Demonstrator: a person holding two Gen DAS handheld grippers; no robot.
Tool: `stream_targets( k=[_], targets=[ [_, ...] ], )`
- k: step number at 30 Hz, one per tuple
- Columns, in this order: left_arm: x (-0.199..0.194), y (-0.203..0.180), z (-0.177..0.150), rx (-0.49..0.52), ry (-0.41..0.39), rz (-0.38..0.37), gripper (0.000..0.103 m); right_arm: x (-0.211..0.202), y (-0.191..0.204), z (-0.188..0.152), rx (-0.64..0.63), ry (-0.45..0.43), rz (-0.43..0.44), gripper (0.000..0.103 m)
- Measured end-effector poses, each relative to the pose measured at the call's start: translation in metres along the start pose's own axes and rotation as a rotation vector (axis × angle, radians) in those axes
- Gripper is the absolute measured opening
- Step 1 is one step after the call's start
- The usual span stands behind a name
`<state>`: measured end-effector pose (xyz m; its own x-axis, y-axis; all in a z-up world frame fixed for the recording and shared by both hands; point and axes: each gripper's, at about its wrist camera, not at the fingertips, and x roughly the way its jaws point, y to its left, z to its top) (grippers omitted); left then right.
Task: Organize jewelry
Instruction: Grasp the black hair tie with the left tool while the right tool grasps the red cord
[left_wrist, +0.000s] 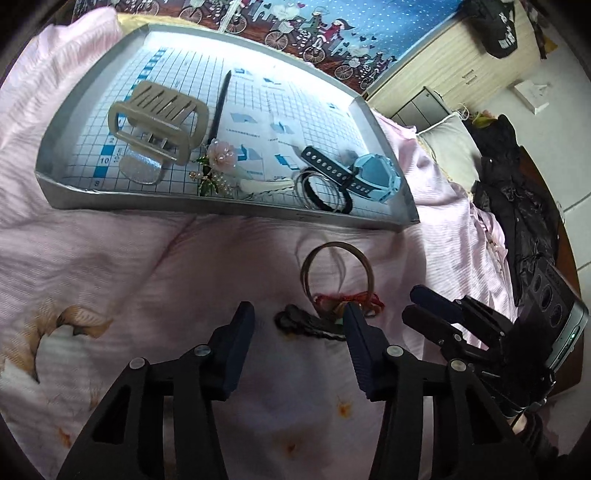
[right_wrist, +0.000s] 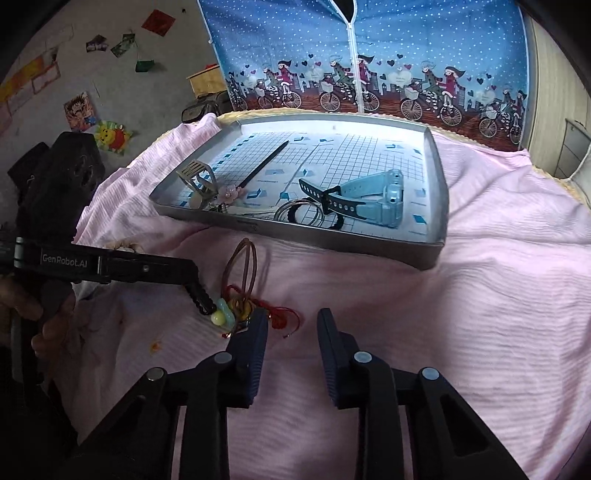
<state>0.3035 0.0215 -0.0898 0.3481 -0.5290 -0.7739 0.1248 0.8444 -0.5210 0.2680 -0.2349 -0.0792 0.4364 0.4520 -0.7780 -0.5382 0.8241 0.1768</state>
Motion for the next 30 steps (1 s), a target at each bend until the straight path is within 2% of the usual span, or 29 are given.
stream_targets(
  k=[6,11,12,13,15,16,24,30],
  targets=[
    [0.003,0.011,0.003,-0.044,0.011,-0.031,0.043,0.018,0.001,0.004,-0.009,0.032,0.032,0.025],
    [0.003,0.007,0.0,-0.005,0.019,-0.003,0.029,0.029,0.002,0.0,-0.015,0.081,0.043,0.025],
    [0.004,0.007,-0.001,-0.003,0.02,-0.002,0.023,0.03,0.003,-0.001,-0.018,0.085,0.042,0.025],
    [0.004,0.007,-0.001,-0.004,0.019,-0.005,0.021,0.03,0.003,-0.001,-0.019,0.087,0.042,0.024],
    [0.004,0.008,-0.002,-0.012,0.016,-0.012,0.019,0.031,0.004,-0.002,-0.022,0.093,0.048,0.01],
    [0.003,0.01,-0.002,-0.018,0.014,-0.017,0.016,0.032,0.004,-0.002,-0.022,0.096,0.045,0.01],
    [-0.003,-0.003,-0.011,-0.017,0.02,-0.021,0.015,0.026,0.005,-0.003,-0.011,0.107,0.042,0.009],
    [-0.008,-0.02,-0.03,0.001,0.066,-0.035,0.015,0.011,-0.008,-0.002,0.055,0.09,0.012,0.009]
  ],
)
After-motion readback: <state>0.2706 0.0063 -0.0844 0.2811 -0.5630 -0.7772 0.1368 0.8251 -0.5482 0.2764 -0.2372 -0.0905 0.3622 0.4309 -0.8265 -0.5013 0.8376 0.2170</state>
